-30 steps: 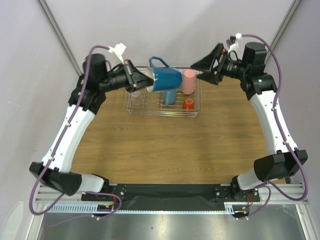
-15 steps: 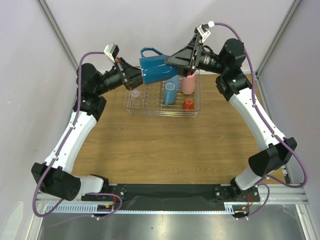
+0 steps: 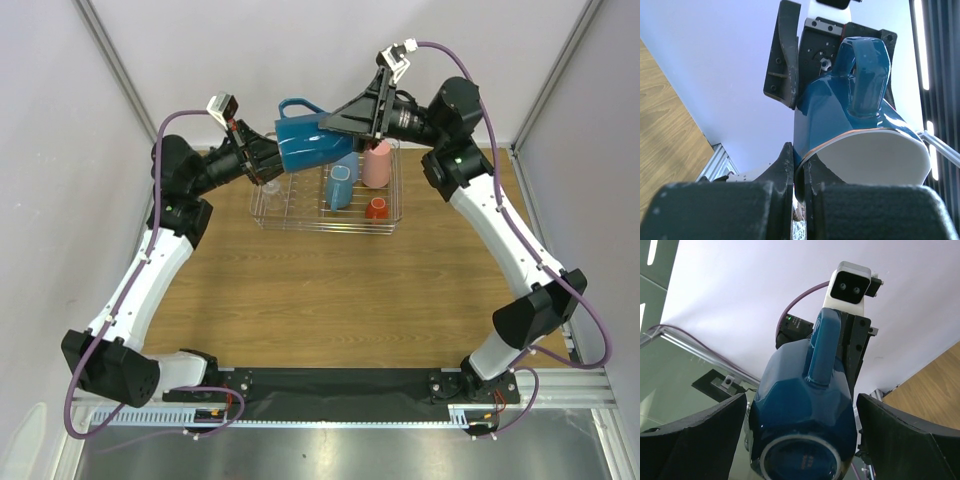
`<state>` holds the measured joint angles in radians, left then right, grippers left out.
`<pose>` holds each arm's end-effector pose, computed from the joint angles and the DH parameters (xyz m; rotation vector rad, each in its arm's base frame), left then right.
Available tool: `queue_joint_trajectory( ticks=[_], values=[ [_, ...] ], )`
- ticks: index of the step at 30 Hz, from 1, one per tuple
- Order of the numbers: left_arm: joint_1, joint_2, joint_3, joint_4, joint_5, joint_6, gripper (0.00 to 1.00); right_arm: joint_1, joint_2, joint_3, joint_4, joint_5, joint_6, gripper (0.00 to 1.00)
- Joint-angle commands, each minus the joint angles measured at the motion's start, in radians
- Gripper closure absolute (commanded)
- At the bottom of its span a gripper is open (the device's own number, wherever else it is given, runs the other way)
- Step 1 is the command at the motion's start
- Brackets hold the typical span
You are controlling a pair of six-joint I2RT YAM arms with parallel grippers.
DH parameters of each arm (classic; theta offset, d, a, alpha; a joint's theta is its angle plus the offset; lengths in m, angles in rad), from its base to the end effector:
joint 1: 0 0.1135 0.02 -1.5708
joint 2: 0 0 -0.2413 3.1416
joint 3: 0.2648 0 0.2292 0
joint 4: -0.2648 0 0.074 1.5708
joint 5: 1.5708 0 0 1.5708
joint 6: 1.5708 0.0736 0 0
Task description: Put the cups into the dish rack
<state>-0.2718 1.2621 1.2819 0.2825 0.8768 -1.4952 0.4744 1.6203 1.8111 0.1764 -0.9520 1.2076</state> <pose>0.2567 -0.1303 0.4438 -0.0760 1.7144 -1.9510 0.2810 0.2117 0.4972 -0.4584 1.6102 1.9133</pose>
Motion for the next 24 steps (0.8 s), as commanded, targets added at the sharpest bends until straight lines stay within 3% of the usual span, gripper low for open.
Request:
queue_joint_trajectory(
  ticks=[1,13,24],
  values=[
    [0.005,-0.053,0.045,0.043,-0.004,-0.022,1.0,0.012,0.015,0.079,-0.012,-0.028,-0.034,0.0],
    [0.005,-0.036,0.057,0.001,0.024,-0.02,1.0,0.038,0.024,0.071,-0.02,-0.119,-0.074,0.04],
    [0.005,-0.03,0.039,0.001,0.047,-0.019,1.0,0.043,0.038,0.079,-0.032,-0.151,-0.094,0.21]
  ],
)
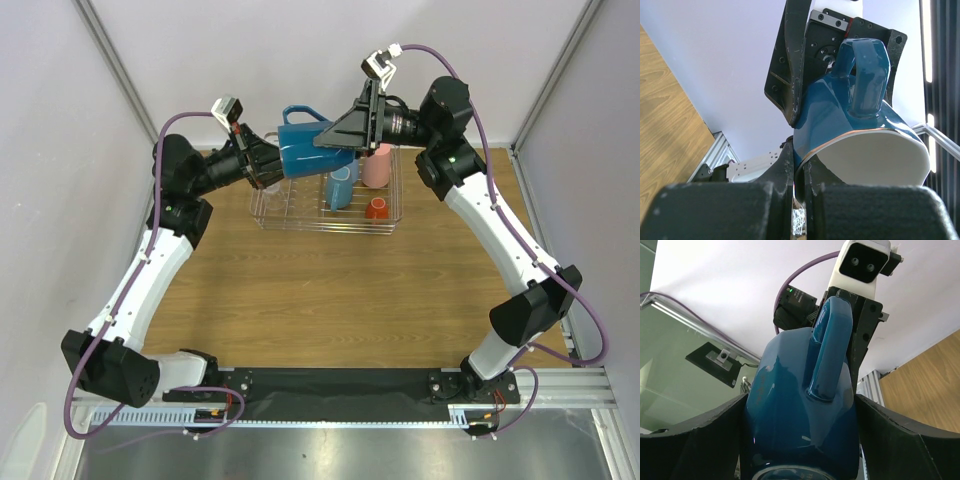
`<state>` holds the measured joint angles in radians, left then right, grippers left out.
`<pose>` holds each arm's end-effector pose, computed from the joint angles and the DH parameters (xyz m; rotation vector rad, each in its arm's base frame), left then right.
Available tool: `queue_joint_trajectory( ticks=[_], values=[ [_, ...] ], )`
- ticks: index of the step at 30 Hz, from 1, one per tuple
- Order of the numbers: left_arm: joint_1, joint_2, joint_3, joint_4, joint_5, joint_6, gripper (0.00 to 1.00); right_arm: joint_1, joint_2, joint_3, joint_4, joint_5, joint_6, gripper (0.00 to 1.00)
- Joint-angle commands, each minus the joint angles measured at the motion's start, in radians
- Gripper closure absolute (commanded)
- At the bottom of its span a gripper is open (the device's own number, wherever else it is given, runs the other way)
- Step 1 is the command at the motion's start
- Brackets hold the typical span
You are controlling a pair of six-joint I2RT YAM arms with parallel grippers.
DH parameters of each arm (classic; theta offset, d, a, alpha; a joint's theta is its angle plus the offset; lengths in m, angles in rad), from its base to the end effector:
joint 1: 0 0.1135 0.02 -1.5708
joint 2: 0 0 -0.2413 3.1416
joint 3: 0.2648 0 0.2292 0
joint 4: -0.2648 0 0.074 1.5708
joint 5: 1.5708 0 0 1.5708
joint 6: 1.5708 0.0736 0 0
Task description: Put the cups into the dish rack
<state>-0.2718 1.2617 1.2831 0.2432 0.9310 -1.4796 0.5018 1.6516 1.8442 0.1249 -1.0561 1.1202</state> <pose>0.2542 -0.1321 0.4389 -0.0407 1.7726 -1.9646 0.2759 0.2244 0.4896 -0.6330 1.6370 1.9177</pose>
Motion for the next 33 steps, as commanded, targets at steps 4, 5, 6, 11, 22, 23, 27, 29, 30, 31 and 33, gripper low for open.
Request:
queue_joint_trajectory(
  ticks=[4,5,6,11,22,23,27,29,30,31,33],
  values=[
    [0.005,-0.03,0.019,0.034,-0.012,-0.031,1.0,0.02,0.019,0.046,0.073,-0.054,0.03,0.78],
    [0.005,-0.028,0.015,0.036,-0.014,-0.033,1.0,0.023,0.022,0.046,0.073,-0.054,0.032,0.87],
    [0.005,-0.027,0.009,0.039,-0.012,-0.033,1.0,0.024,0.022,0.046,0.071,-0.059,0.024,0.95],
    [0.009,-0.031,-0.016,0.033,-0.015,-0.016,0.62,0.024,0.013,0.053,-0.037,-0.027,-0.062,1.0],
    [0.118,-0.153,-0.157,-0.19,-0.026,0.2,0.11,-0.071,-0.012,0.066,-0.29,0.105,-0.209,1.0],
    [0.134,-0.188,-0.169,-0.218,-0.029,0.218,0.1,-0.075,-0.009,0.07,-0.319,0.123,-0.224,1.0],
    [0.2,-0.243,-0.168,-0.436,-0.031,0.393,0.11,-0.082,0.017,0.151,-0.534,0.354,-0.36,1.0],
    [0.209,-0.255,-0.151,-0.56,-0.038,0.456,0.11,-0.069,0.068,0.223,-0.716,0.47,-0.41,1.0],
    [0.21,-0.265,-0.131,-0.631,-0.044,0.511,0.11,-0.065,0.089,0.249,-0.76,0.555,-0.428,1.0],
    [0.21,-0.268,-0.12,-0.66,-0.049,0.537,0.12,-0.065,0.105,0.288,-0.818,0.586,-0.433,1.0],
    [0.21,-0.274,-0.087,-0.747,-0.06,0.608,0.12,-0.063,0.151,0.315,-0.89,0.69,-0.438,1.0]
  ],
)
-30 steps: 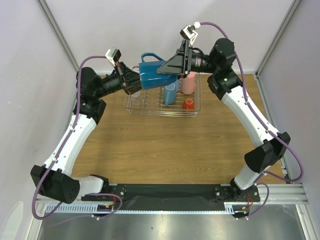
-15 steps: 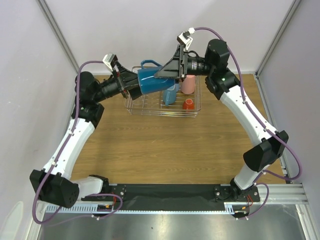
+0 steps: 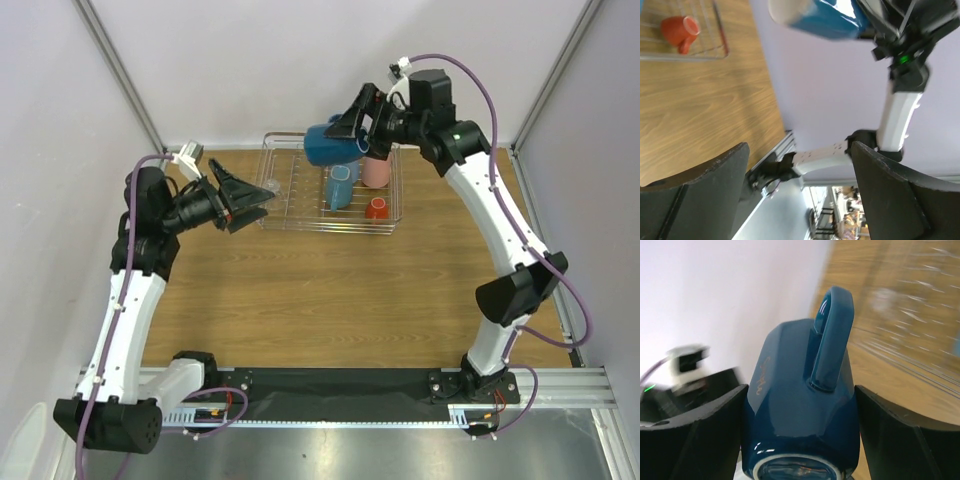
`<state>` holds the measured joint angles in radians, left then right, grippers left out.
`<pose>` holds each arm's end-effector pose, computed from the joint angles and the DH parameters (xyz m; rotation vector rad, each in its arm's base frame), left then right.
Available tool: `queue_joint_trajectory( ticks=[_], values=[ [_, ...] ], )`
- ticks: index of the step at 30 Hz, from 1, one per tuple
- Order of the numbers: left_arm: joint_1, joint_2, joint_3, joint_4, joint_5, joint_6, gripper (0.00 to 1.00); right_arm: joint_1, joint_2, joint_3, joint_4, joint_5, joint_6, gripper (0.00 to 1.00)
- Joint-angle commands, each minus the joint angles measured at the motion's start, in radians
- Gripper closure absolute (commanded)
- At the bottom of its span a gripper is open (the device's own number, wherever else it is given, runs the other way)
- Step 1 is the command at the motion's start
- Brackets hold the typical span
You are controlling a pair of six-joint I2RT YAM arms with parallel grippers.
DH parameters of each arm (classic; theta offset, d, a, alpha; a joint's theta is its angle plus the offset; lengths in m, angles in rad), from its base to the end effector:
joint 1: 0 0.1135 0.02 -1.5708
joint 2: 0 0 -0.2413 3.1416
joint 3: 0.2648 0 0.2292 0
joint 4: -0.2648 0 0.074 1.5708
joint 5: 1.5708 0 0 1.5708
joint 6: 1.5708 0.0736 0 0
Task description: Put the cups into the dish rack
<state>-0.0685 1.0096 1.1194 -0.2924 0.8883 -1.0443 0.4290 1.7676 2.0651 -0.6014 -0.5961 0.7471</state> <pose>0.2189 -0.0723 0.3798 -0.2174 1.9538 -1.5419 0.3373 0.1997 0.4320 -0.1291 2.0522 1.3299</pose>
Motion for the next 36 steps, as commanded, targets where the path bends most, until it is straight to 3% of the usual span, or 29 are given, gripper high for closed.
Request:
queue_joint_trajectory(
  ticks=[1,8,14,21,36],
  values=[
    [0.009,-0.022,0.089,-0.238,-0.022,0.194,0.12,0.014,0.05,0.133,-0.193,0.27,-0.068,1.0],
    [0.01,-0.016,0.184,-0.407,-0.042,0.331,0.13,0.048,0.168,0.202,-0.308,0.58,0.01,1.0],
    [0.016,-0.009,0.227,-0.493,-0.043,0.397,0.14,0.071,0.254,0.219,-0.337,0.751,0.05,1.0],
    [0.027,0.0,0.267,-0.559,-0.042,0.451,0.14,0.071,0.378,0.384,-0.491,0.837,0.116,1.0],
    [0.035,-0.002,0.234,-0.53,-0.031,0.434,0.15,0.088,0.403,0.371,-0.571,0.857,0.17,1.0]
  ],
)
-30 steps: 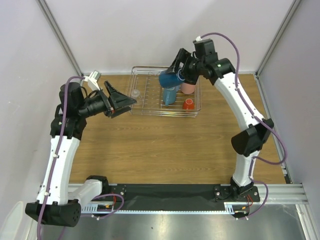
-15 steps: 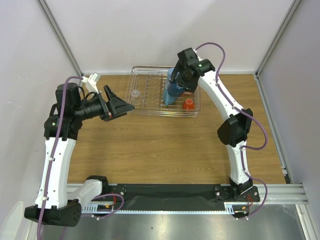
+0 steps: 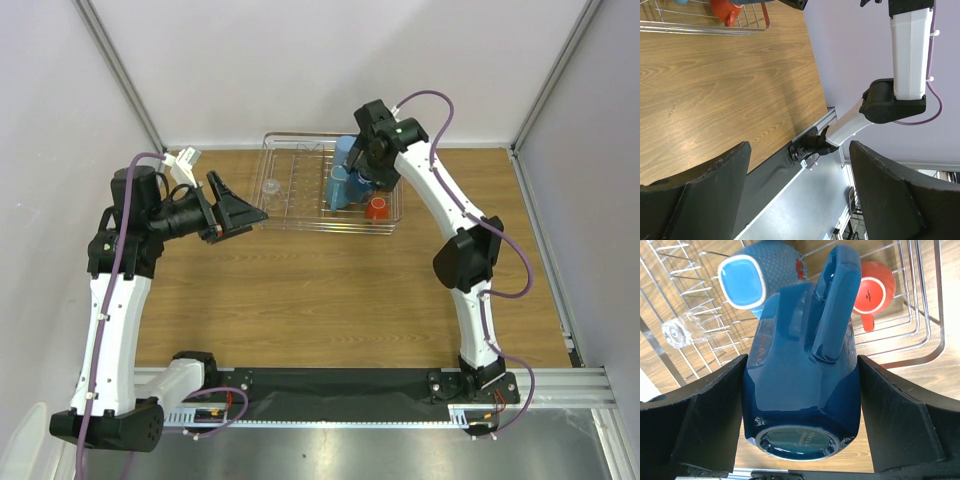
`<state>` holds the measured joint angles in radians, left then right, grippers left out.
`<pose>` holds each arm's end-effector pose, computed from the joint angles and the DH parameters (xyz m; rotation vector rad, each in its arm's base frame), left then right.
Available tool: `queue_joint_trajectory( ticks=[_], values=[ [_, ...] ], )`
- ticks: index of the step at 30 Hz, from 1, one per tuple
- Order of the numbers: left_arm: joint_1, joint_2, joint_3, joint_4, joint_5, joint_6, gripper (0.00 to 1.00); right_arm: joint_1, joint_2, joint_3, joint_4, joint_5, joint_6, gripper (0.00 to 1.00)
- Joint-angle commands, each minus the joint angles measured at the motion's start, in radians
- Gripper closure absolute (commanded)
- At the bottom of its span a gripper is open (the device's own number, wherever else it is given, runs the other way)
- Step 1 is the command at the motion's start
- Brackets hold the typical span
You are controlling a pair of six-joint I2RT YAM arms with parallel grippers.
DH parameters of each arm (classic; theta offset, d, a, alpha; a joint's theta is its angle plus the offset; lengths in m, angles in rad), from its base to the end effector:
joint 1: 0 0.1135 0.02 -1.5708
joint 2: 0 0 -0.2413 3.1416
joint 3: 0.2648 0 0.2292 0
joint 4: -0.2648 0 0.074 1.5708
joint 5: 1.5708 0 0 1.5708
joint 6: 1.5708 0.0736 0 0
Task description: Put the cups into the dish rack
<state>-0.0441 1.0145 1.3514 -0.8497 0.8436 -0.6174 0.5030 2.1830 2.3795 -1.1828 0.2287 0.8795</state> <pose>0.1860 -0.0632 0.3878 -0.0644 2.1385 -1.2712 0.3973 0.1996 0.2915 0.5611 2.4765 0.2622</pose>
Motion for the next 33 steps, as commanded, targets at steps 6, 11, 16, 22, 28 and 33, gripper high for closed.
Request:
queue_joint_trajectory(
  ticks=[6,11,16,22,28,33],
  values=[
    [0.01,-0.013,-0.015,0.04,0.015,-0.005,0.15,0.017,-0.026,0.004,0.029,0.032,0.041,1.0],
    [0.01,-0.01,-0.015,0.044,0.018,-0.012,0.15,0.012,0.001,0.004,0.041,0.028,0.047,1.0],
    [0.01,-0.007,-0.011,0.034,0.02,-0.004,0.15,0.003,0.012,-0.012,0.057,0.021,0.064,1.0],
    [0.012,-0.005,-0.009,0.032,0.028,-0.004,0.15,-0.004,0.037,-0.02,0.063,0.0,0.084,1.0],
    [0.012,-0.004,0.0,0.032,0.032,0.005,0.12,-0.003,0.055,-0.04,0.064,-0.009,0.113,1.0],
    [0.012,-0.001,0.003,0.023,0.032,0.015,0.12,-0.001,0.075,-0.042,0.066,-0.022,0.127,1.0]
  ],
)
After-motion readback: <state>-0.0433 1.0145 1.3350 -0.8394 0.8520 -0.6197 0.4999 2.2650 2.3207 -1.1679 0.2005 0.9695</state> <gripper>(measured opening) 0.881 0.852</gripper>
